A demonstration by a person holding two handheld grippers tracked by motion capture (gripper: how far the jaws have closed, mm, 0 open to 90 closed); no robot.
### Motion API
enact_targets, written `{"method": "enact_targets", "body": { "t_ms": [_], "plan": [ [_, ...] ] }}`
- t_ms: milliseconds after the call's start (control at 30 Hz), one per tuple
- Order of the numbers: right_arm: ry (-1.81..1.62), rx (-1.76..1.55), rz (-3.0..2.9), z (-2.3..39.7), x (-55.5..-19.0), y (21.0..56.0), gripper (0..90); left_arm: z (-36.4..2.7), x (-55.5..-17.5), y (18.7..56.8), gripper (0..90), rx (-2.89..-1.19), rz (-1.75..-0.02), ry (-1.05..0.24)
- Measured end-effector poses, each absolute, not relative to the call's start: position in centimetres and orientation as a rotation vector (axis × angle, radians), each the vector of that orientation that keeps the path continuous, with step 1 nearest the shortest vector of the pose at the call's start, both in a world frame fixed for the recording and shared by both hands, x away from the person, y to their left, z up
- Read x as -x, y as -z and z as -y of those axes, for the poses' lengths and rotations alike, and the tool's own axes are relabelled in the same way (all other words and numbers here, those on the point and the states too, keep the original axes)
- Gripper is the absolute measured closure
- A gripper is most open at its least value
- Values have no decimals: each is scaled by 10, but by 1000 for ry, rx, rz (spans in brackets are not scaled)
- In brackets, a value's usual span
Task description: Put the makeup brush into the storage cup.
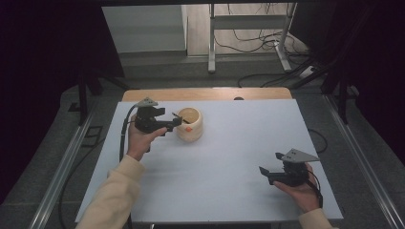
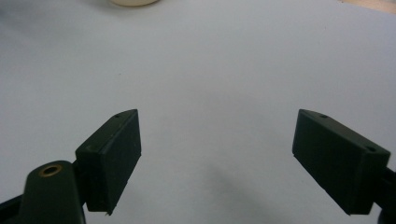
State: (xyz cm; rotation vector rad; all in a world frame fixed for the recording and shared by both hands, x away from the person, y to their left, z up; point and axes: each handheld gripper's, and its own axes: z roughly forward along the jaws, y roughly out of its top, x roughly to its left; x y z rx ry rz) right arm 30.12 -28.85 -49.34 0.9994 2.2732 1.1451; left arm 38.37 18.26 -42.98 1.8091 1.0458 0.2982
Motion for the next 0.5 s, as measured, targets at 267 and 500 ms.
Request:
{"method": "enact_targets", "body": {
  "t_ms": [267,500],
  "plan": [
    [-1138,-1005,-2270,286,-300,493,159,-194,-360,437,92,-1828,-1047,-321],
    [-1135,-1005,-2273,286,-300,493,159,-201,-336,444,93,-1861,-1032,-345]
  ]
}}
